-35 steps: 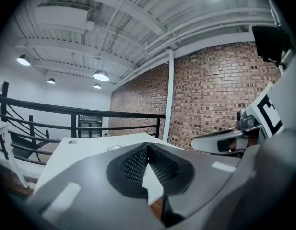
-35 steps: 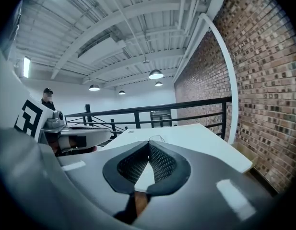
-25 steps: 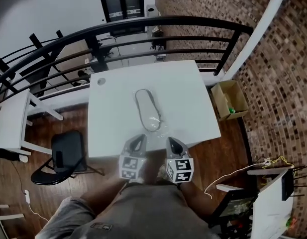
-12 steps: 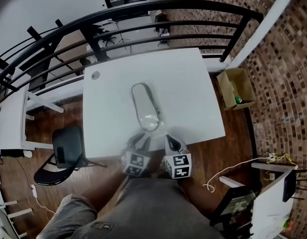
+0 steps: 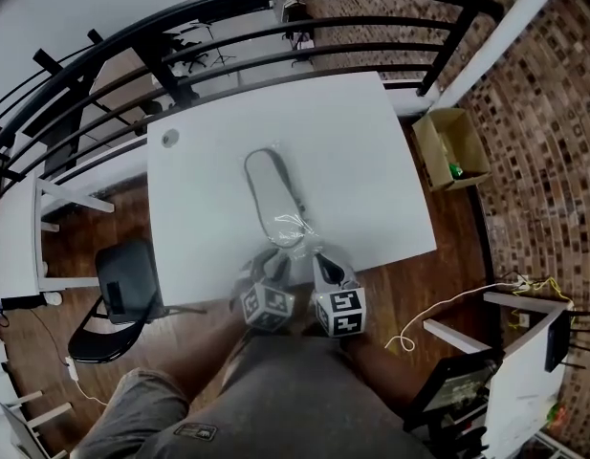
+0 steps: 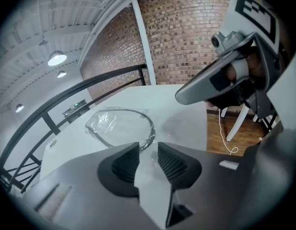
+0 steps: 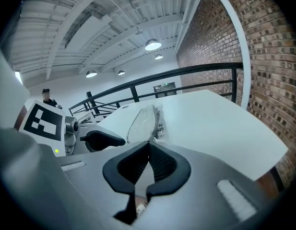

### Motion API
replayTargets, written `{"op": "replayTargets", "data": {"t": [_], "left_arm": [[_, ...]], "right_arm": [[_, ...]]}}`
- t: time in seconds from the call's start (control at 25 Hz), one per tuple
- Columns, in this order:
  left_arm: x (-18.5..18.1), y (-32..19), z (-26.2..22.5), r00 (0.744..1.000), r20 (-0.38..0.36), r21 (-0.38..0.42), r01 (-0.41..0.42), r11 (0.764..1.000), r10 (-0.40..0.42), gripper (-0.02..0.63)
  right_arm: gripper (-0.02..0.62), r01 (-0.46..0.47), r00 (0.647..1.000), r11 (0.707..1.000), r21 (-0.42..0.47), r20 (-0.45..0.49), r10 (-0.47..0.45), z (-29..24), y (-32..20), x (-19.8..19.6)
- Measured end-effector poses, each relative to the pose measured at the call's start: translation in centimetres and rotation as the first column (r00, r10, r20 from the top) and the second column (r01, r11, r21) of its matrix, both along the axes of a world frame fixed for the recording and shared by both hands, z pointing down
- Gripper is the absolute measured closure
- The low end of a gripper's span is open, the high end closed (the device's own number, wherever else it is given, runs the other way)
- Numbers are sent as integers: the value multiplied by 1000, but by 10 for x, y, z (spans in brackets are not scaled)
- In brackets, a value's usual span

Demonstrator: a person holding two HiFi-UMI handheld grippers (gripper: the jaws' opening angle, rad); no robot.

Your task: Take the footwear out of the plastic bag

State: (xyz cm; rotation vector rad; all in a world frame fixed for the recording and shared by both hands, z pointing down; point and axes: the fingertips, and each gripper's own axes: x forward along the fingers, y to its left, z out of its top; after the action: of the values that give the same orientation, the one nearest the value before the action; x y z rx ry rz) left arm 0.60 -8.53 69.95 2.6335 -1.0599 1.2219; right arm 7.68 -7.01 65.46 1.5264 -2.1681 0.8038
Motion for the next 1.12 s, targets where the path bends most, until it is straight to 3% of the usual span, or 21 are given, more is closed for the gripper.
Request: {"op": "replayTargets", "data": {"t": [0.16, 0.56, 0.64, 0.84, 1.0, 1.12], "left_arm": [[-1, -7, 0, 1000, 12, 23, 16, 1000, -16, 574], [4, -11, -26, 997, -68, 12, 23, 1000, -22, 600], [6, -10, -30, 997, -81, 17, 19, 1000, -17, 601], [10, -10, -46, 992, -123, 41, 14, 999, -9, 601], [11, -9, -55, 989, -147, 59, 4, 998, 5, 601], [15, -6, -61, 985, -173, 70, -11, 997, 23, 603]], "right_arm": [[580, 6, 999, 1000, -28, 32, -6, 7, 2, -7], [576, -4, 988, 997, -83, 156, 17, 13, -6, -18], [549, -19, 977, 995, -95, 208, 39, 14, -9, -19], [477, -81, 927, 982, -171, 348, 137, 19, -15, -18], [400, -118, 864, 963, -242, 454, 220, 24, -19, -18], [382, -142, 809, 943, -300, 514, 286, 30, -21, -15]]}}
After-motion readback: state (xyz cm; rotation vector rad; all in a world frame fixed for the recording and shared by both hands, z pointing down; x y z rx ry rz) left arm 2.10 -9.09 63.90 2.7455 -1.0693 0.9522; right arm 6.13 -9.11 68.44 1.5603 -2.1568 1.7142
